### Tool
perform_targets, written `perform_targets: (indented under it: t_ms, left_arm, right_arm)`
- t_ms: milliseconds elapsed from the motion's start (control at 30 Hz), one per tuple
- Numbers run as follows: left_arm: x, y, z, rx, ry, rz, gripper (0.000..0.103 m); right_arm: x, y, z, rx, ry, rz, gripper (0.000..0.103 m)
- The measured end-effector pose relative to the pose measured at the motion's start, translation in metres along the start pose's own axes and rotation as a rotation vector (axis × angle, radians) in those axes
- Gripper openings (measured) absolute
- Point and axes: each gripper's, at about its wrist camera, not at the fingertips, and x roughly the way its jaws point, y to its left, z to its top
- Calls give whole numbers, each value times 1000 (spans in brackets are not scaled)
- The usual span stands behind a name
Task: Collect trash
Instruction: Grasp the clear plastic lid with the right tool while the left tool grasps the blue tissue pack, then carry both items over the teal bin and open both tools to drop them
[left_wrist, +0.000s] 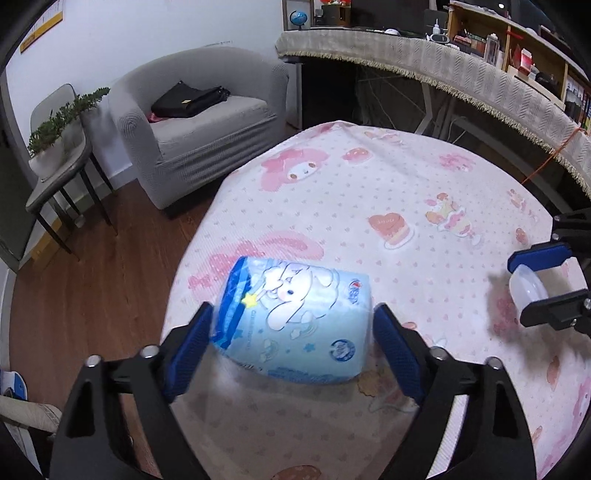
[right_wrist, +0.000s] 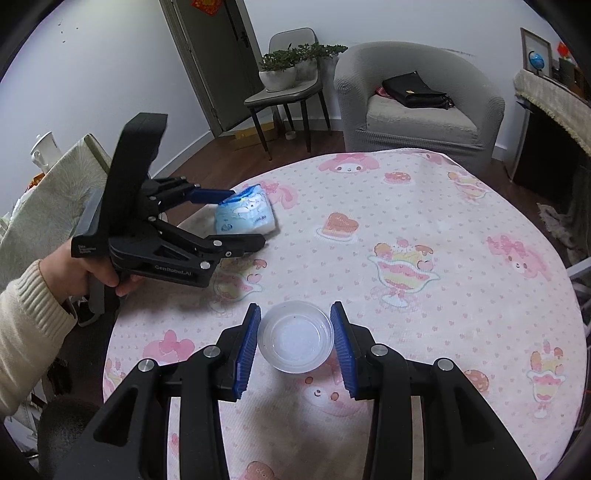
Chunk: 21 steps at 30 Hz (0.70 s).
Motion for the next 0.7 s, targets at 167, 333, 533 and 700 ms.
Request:
perform_targets:
  t_ms: [167,333,533,700]
  left_arm:
    - [-16,-6,-10,-49,-27,-27,76]
    - [-34,-19,-22,-80,-49,3,76]
    - [-65,-32,-36,-149,-92,27,76]
    - [-95,-39,-55,-232,-121,88,76]
  right_arm:
    - [-1,3,3,-4,-6,10,40]
    - [-1,8,4,-22,-3,2,40]
    - [-2,15,5,-31,-9,-1,40]
    - [-5,33,9,-51,-31,12,40]
